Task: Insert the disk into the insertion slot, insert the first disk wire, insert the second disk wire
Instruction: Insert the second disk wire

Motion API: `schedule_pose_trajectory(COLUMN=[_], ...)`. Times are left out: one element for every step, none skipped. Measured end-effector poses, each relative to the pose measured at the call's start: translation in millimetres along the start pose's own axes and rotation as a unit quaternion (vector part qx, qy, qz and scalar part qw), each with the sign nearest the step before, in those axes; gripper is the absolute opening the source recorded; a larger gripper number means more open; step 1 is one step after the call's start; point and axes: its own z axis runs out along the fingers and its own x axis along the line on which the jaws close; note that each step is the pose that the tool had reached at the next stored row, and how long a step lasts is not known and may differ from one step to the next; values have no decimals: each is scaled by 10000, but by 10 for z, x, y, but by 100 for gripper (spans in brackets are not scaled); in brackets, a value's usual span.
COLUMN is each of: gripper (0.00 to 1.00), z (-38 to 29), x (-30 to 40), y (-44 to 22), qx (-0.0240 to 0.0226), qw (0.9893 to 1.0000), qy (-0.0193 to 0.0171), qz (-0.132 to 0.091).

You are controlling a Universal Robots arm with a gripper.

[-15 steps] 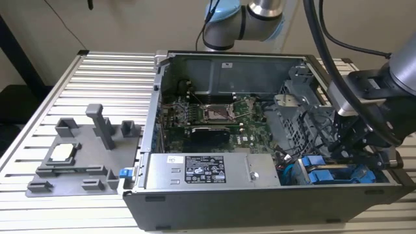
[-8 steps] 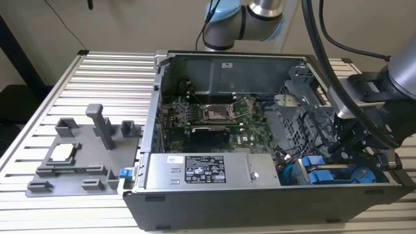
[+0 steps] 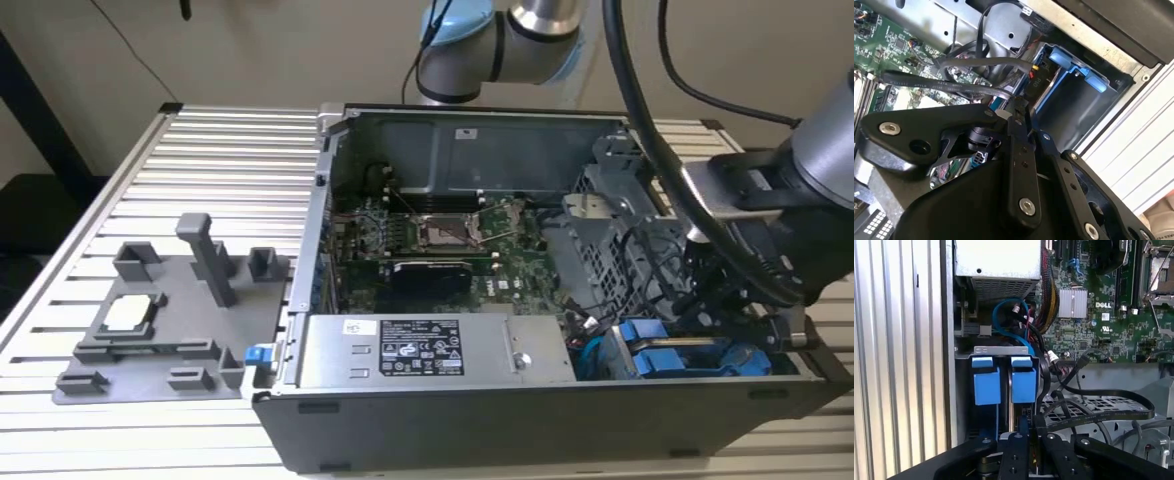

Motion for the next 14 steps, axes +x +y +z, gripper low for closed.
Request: schedule_pose_trajectory(gripper=[16,16,16,16,16,16,16,16,16,16,16,16,16,16], z=[4,8,12,15,17,19,21,23,28,34,40,45,47,47], x=[-6,-12,-19,-25,-25,-25,-25,-25,-24,-23,-22,-21,-21,-21], y=[0,0,1,1,1,0,0,-1,-2,-3,-4,-5,-6,-7], qx=[3,6,9,11,12,14,16,17,19,20,21,22,22,23], qw=[10000,10000,10000,10000,10000,10000,9999,9999,9999,9999,9999,9999,9999,9999], qy=[0,1,1,2,2,3,4,5,5,5,5,6,7,7], qz=[21,40,58,75,87,98,108,121,131,139,145,151,155,159])
